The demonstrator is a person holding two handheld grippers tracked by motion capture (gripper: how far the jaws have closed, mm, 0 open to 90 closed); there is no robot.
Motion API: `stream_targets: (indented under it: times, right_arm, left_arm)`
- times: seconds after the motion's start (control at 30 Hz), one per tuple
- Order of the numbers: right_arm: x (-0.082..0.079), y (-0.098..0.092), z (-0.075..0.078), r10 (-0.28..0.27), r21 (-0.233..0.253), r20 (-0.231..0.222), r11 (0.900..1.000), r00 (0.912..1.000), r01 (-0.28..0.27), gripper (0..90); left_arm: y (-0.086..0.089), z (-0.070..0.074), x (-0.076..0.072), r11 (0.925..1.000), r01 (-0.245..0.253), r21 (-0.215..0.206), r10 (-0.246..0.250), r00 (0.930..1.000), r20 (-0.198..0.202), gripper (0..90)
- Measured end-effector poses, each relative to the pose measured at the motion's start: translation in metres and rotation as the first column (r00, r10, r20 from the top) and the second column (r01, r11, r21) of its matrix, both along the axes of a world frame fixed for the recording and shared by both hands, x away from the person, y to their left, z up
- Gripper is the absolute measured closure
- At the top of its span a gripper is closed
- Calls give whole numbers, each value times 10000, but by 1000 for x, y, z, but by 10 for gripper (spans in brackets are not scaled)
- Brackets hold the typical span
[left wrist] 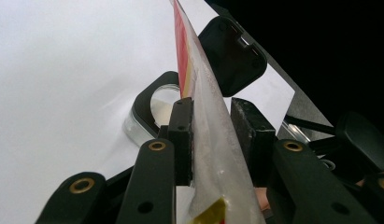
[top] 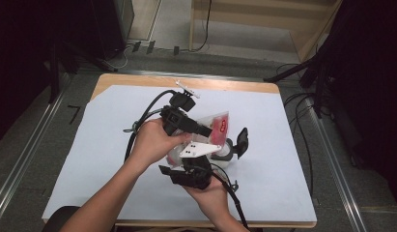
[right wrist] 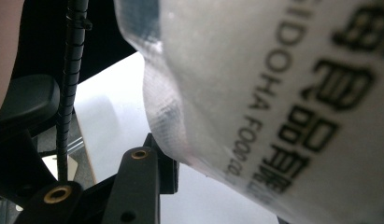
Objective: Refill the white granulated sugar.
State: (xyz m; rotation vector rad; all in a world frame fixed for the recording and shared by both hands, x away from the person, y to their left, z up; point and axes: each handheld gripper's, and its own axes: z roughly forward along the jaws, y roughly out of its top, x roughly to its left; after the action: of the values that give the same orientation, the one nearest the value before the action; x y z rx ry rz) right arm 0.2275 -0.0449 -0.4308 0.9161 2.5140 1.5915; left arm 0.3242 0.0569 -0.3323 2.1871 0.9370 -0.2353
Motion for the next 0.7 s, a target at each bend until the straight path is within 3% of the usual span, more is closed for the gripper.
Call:
stream_targets:
  times: [0.7]
  right_arm:
    - [-1, 0, 0, -6, -26, -12, 10000, 10000, 6, 629]
  left_arm:
    - [0, 1, -1, 10000, 22, 5, -22, 10000, -15, 709]
